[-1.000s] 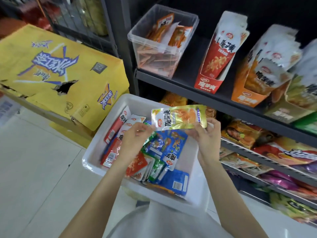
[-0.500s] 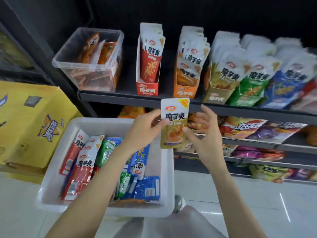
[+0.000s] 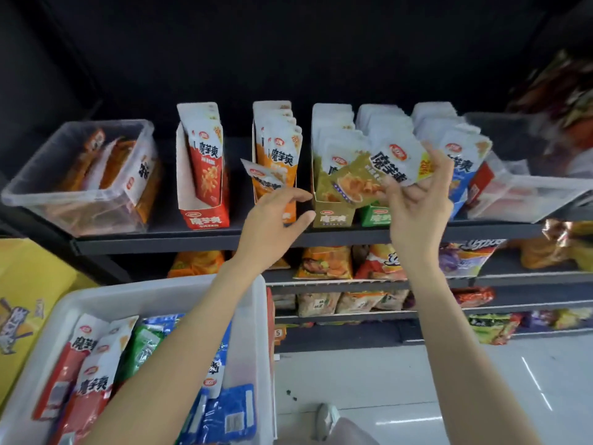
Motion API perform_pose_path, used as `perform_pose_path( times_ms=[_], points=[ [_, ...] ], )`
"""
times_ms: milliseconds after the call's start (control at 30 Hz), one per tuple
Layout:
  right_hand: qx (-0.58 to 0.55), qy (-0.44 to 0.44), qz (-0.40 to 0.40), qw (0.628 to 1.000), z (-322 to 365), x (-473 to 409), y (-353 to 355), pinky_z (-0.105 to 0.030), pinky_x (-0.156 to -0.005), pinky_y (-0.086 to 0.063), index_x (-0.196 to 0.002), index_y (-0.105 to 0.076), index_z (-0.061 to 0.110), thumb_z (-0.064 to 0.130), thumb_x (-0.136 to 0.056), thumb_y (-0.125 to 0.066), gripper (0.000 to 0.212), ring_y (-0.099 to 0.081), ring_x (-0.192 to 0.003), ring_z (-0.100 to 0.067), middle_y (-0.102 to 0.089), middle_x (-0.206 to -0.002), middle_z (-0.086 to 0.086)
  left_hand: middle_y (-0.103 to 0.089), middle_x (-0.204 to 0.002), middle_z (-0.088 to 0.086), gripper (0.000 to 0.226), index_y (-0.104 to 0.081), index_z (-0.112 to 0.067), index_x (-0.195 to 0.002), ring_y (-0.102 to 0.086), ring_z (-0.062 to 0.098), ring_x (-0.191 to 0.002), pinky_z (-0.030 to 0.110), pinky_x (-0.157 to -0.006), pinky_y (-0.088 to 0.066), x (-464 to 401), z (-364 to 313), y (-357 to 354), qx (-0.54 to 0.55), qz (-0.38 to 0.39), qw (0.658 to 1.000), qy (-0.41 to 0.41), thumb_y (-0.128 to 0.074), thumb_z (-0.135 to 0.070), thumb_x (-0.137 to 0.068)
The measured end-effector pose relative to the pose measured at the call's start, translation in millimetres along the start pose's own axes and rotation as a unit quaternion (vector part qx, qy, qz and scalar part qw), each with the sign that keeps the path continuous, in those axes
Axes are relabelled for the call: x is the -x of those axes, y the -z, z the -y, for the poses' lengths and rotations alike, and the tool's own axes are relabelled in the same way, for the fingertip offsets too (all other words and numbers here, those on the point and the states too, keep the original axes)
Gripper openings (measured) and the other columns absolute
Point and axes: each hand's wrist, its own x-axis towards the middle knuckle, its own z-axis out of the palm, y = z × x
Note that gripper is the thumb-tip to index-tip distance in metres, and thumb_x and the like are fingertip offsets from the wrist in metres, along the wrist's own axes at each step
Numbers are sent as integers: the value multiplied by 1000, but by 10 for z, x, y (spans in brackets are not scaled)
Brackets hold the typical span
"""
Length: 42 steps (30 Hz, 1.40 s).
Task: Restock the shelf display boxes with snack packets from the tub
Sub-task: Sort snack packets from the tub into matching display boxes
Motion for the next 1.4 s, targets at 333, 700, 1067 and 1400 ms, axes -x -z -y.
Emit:
perform_pose_path(
  times_ms=[333,700,1067,1400],
  points=[
    [200,141,76,967,-284,-350,-391,-26,-53,-48,-122,-59,11,8,-85,-66,38,-49,-60,-10,-58,-104,-9,-62,-116,-7,30,-61,-22,-116,-54,12,-110,32,-94,-45,-368,157,-212,-57,-17,998,-18,-64,-32,-88],
    [261,120,16,958,-315,-260,-420,-30,-49,-49,-107,-63,10,3,-86,-63,23,-59,-64,-20,-55,-105,-16,-62,-116,-5,27,-61,-23,-113,-54,14,-111,31,-91,-45,-407,199,-246,-84,-9,996,-30,-64,-31,-88],
    [107,106,167,974,275,596,-416,-11,-69,-45,-108,-66,12,9,-92,-56,19,-55,-81,-5,-62,-101,-1,-67,-101,-11,21,-64,-18,-110,-62,3,-94,27,-83,-52,412,272,296,44,-50,998,8,-58,-28,-92],
    [130,76,655,741,313,1992,-1423,-34,-83,-44,-117,-61,23,24,-94,-54,24,-56,-106,-20,-64,-111,3,-69,-91,-13,41,-67,-26,-107,-63,11,-84,23,-71,-46,2389,1223,1167,-188,64,963,183,-50,-50,-78]
  ],
)
